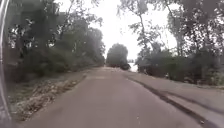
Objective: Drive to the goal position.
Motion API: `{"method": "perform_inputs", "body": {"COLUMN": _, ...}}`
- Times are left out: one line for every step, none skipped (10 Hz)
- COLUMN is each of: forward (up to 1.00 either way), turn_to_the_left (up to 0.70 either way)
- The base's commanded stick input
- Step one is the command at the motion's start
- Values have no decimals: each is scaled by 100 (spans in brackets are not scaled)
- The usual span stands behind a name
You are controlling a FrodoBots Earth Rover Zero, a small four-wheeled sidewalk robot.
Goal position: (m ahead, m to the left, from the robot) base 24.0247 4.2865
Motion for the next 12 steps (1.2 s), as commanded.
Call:
{"method": "perform_inputs", "body": {"forward": 70, "turn_to_the_left": 0}}
{"method": "perform_inputs", "body": {"forward": 70, "turn_to_the_left": 0}}
{"method": "perform_inputs", "body": {"forward": 70, "turn_to_the_left": 0}}
{"method": "perform_inputs", "body": {"forward": 70, "turn_to_the_left": 0}}
{"method": "perform_inputs", "body": {"forward": 70, "turn_to_the_left": 0}}
{"method": "perform_inputs", "body": {"forward": 70, "turn_to_the_left": 0}}
{"method": "perform_inputs", "body": {"forward": 70, "turn_to_the_left": 0}}
{"method": "perform_inputs", "body": {"forward": 70, "turn_to_the_left": 0}}
{"method": "perform_inputs", "body": {"forward": 70, "turn_to_the_left": 0}}
{"method": "perform_inputs", "body": {"forward": 70, "turn_to_the_left": 0}}
{"method": "perform_inputs", "body": {"forward": 70, "turn_to_the_left": 0}}
{"method": "perform_inputs", "body": {"forward": 70, "turn_to_the_left": 0}}
